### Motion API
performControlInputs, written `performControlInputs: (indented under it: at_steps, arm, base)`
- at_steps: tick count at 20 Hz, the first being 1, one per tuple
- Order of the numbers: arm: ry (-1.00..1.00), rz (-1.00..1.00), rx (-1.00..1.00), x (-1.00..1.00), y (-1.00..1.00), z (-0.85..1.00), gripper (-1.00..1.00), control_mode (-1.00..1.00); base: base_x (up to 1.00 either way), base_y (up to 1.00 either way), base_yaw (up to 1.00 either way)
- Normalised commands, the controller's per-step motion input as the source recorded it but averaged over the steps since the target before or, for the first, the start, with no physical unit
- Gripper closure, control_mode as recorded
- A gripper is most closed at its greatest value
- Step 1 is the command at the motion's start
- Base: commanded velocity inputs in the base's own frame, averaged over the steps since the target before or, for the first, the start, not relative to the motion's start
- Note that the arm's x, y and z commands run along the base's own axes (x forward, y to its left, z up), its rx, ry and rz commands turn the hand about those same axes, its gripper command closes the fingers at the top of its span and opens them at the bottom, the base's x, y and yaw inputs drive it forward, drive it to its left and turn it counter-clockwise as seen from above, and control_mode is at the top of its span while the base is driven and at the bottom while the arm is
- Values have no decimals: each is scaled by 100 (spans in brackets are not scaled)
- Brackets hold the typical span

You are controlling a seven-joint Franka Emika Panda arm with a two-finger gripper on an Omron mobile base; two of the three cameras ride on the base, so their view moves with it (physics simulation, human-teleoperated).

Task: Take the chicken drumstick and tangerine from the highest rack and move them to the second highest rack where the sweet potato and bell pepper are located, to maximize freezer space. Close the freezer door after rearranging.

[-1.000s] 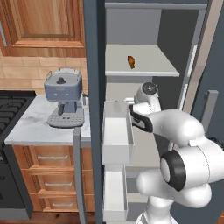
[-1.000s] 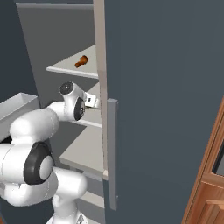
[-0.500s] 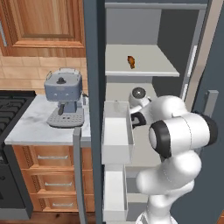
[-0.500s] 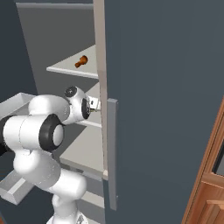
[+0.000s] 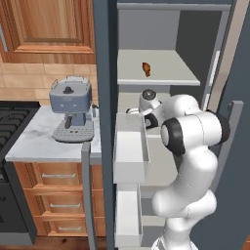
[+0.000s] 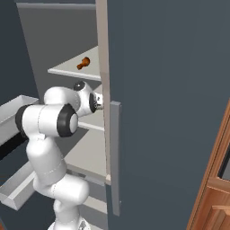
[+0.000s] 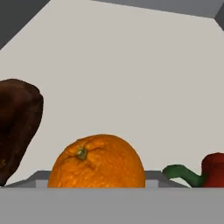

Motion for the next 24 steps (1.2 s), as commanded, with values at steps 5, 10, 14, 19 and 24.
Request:
performControlInputs:
  at_steps: [5, 10, 14, 19, 24]
  arm:
    - [0, 1, 0, 3, 0, -41, -100, -100]
    - [-29, 0, 0, -40, 0, -16, -100, -100]
    - [-56, 0, 9, -85, 0, 0, -100, -100]
    - [-30, 0, 15, -76, 0, 9, -100, -100]
    - [-3, 0, 20, -75, 0, 36, -100, -100]
  base:
    - [0, 0, 0]
    - [0, 0, 0]
    - [0, 0, 0]
    - [0, 0, 0]
    - [0, 0, 0]
